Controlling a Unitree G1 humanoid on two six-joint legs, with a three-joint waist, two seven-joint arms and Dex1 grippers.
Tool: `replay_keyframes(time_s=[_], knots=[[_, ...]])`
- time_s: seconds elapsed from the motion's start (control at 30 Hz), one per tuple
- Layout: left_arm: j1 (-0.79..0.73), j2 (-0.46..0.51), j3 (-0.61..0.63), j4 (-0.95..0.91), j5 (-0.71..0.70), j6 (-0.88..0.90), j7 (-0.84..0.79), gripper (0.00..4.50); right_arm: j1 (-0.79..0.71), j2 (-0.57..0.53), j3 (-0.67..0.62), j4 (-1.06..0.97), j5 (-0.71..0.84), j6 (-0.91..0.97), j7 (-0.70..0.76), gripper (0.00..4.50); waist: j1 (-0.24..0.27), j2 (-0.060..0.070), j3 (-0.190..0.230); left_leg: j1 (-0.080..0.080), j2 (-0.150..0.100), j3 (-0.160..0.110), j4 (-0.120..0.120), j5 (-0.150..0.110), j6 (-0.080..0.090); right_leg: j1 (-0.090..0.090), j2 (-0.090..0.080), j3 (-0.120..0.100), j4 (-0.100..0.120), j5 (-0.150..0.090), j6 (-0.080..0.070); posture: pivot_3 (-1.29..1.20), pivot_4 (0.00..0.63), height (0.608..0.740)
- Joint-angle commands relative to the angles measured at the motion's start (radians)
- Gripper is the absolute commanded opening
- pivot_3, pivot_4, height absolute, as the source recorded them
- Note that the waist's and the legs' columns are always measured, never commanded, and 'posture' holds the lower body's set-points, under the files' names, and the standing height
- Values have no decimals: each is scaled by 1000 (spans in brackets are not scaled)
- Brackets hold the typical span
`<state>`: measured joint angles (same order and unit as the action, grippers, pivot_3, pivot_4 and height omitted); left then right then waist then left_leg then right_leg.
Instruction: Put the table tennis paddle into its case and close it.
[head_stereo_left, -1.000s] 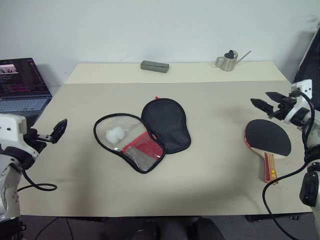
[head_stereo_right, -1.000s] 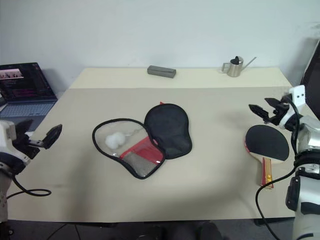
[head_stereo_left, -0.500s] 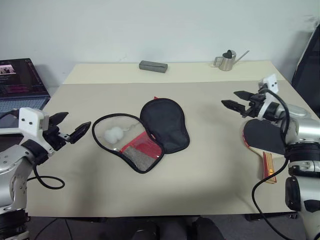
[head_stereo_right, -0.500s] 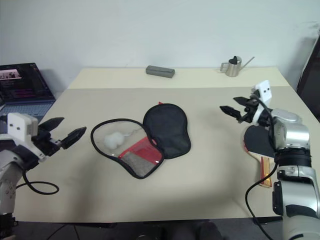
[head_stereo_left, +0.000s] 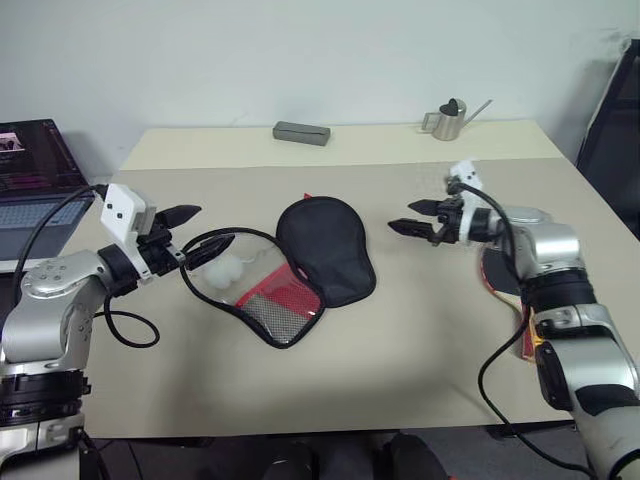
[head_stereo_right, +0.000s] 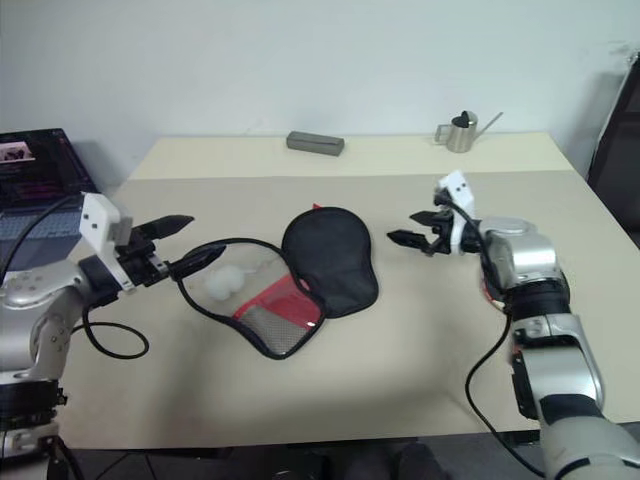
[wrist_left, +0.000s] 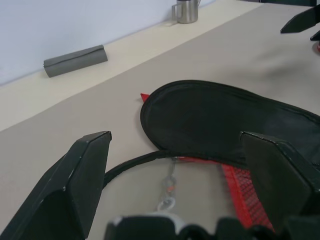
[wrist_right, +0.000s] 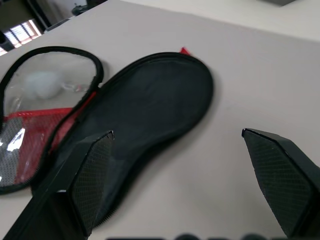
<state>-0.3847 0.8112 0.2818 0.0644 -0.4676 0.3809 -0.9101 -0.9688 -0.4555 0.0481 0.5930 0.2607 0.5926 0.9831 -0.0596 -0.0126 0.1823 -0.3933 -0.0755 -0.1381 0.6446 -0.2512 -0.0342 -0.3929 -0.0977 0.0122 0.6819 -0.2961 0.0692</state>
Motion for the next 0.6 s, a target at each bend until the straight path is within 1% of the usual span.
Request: replay_keyframes(time_s=[0.03, 0.1, 0.2, 0.37, 0.43, 0.6], knots=[[-21, 10, 9, 5, 4, -22, -11, 4475, -31, 16, 17, 24, -11, 44, -1, 4500, 1, 0, 0, -1, 0, 0, 0, 0, 0, -1, 0, 0, 0, 0, 0, 0, 150, 740], [-22, 6, 6, 5, 5, -24, -12, 4475, -27, 36, 33, 48, -18, 67, -1, 4500, 1, 0, 0, -2, 0, 0, 0, 0, 0, -3, 0, 0, 0, 0, 0, 0, 150, 740], [-25, 2, 3, 7, 8, -25, -14, 4475, -25, 68, 50, 89, -41, 51, -19, 4500, 1, 0, 0, -3, 0, 1, 0, 0, 0, -4, 0, 1, 1, 0, 0, 0, 150, 740], [-22, -2, 0, 10, 11, -29, -17, 4475, -41, 114, 35, 148, -48, 54, -51, 4500, -1, 0, 0, -5, 0, 2, 0, 0, 0, -8, 0, 3, 2, 1, 0, 0, 150, 740], [-17, -5, -2, 11, 14, -33, -17, 4475, -43, 137, 34, 156, -45, 54, -58, 4500, -2, 0, 0, -7, 0, 3, 0, 0, 0, -11, 0, 4, 3, 1, 0, 0, 150, 740], [-20, -12, -8, 16, 19, -37, -17, 4475, -47, 195, 36, 163, -41, 65, -71, 4500, -9, 0, 0, -7, 0, 3, 1, 0, 0, -13, 1, 4, 6, 1, 0, 0, 150, 740]])
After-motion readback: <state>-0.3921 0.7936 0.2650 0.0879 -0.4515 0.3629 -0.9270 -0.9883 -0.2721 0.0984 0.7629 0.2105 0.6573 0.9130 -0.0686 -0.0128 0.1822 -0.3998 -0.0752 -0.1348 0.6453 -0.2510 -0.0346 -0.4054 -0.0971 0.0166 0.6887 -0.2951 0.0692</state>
